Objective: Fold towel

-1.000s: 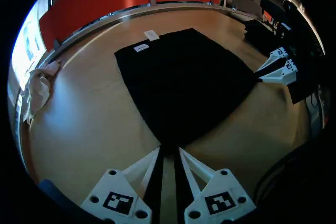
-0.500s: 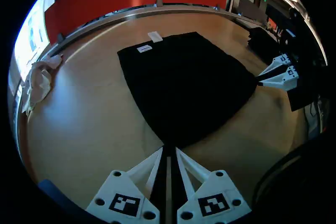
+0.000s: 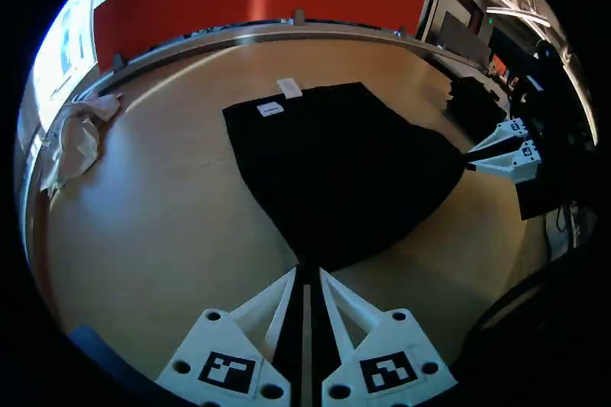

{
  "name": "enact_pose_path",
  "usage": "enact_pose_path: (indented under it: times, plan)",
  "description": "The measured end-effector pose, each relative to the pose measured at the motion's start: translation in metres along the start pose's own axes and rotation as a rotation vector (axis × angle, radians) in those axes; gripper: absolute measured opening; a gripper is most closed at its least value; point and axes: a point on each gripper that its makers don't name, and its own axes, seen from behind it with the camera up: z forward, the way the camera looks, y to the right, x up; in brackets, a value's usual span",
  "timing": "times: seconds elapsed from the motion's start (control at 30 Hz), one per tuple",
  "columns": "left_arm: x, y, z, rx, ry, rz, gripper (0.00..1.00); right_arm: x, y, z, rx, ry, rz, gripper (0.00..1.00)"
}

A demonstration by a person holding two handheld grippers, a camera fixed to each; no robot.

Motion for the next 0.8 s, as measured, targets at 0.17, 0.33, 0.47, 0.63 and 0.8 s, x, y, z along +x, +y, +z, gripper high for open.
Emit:
enact_pose_path:
  times: [0.17,0.33,0.47,0.63,0.8]
  plan:
    - [0.008,0.002,-0.014,-0.003,0.007,-0.028,0.06,0.012,-0.002,-0.014,0.002,0.011,-0.012,0.12]
    - [0.017,0.003,-0.031,-0.009,0.017,-0.061,0.06,0.022,-0.004,-0.028,0.008,0.018,-0.012,0.12]
    - [0.025,0.007,-0.045,-0.019,0.027,-0.086,0.06,0.027,-0.006,-0.038,0.012,0.016,-0.016,0.12]
    - [0.031,0.012,-0.06,-0.031,0.033,-0.106,0.06,0.032,-0.009,-0.051,0.02,0.014,-0.019,0.12]
    - [0.035,0.018,-0.071,-0.046,0.041,-0.13,0.06,0.038,-0.013,-0.063,0.026,0.019,-0.014,0.12]
